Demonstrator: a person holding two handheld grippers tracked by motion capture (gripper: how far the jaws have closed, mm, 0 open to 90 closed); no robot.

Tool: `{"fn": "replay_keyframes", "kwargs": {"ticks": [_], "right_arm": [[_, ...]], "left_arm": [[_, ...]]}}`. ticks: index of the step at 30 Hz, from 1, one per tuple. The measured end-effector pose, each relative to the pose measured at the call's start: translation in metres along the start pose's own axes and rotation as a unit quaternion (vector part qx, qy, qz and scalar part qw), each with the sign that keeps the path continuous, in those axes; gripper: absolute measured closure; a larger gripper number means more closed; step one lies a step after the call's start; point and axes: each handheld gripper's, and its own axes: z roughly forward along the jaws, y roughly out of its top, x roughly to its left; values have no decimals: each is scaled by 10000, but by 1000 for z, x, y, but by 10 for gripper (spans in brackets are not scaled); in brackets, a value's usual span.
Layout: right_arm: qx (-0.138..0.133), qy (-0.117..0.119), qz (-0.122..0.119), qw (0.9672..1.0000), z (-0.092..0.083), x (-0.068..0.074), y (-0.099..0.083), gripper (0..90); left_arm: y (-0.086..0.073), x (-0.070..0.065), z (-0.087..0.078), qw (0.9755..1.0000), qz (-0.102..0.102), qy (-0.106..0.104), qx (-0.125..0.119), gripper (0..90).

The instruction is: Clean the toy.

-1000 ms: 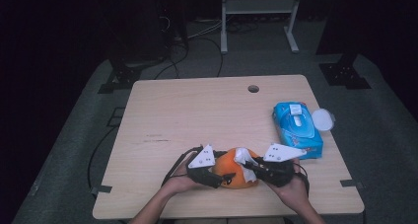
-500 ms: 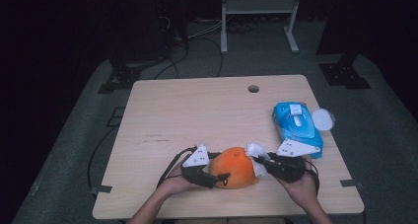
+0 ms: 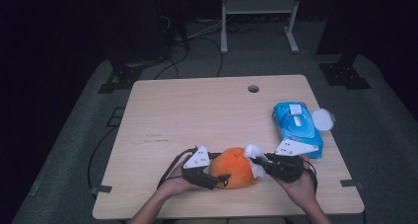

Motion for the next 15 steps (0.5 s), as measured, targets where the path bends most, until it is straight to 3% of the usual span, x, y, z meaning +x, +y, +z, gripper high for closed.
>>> {"fn": "replay_keyframes", "kwargs": {"ticks": [3,5,9,10,12,15], "right_arm": [[59,-31,100,9999,-1,-6,-2,801],[54,-88,225,9997,-4,-10,-3,801],[-102,23,91,9999,-6,-1,4,801],[-77,132,-82,9999,-2,9,10,800],[104,24,-317,9994,4,13,10,798],[175,39,-130,9998,4,4,4,799]], "left_arm": [[0,0,0,10000,-45,16,-30,259],[2,-2,2,10000,28,72,7,256],[7,-9,5,9996,252,115,41,252],[9,-13,7,9992,360,144,62,252],[9,-13,6,9991,385,158,85,252],[9,-11,6,9994,324,136,55,253]]}}
